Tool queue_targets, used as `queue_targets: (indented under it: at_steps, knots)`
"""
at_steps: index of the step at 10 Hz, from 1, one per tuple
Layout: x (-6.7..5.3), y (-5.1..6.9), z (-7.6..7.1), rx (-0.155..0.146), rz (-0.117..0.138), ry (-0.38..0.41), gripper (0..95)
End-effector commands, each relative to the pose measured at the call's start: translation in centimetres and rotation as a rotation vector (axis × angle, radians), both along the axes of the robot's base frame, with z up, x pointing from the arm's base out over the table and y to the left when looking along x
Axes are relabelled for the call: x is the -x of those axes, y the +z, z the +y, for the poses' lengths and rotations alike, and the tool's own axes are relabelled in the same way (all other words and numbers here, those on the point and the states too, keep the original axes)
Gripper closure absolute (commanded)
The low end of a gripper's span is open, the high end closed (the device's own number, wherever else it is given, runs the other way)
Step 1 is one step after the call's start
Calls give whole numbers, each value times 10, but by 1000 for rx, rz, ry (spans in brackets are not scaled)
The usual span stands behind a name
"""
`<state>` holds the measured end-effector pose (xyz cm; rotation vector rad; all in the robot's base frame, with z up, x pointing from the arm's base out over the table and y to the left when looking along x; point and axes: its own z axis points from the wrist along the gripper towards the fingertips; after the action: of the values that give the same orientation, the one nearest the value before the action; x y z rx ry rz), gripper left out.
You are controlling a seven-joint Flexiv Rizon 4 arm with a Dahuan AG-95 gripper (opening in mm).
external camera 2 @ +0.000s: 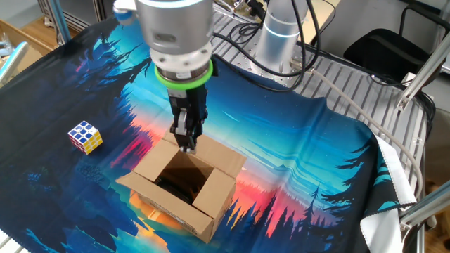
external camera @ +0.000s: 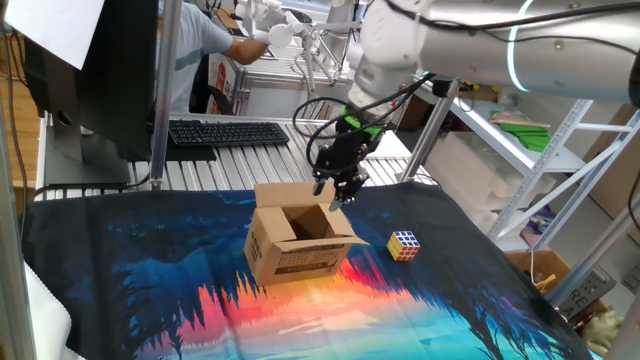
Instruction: Cover the box
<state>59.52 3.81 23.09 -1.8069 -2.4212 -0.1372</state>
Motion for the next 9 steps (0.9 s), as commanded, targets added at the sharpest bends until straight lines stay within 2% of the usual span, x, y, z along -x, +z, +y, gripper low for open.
queue_targets:
  at_steps: [1, 3, 4, 5, 6, 8, 9]
  knots:
    - [-1, 0, 0, 39, 1, 85, 380]
    - [-1, 0, 0, 65, 2, 105, 380]
    - [-1, 0, 0, 103, 9, 116, 570]
    - [-1, 0, 0, 119, 10, 85, 570]
    - [-1, 0, 0, 117, 1, -79, 380]
    - [-1, 0, 0, 110, -5, -202, 380]
    - [-1, 0, 0, 116, -9, -268, 380]
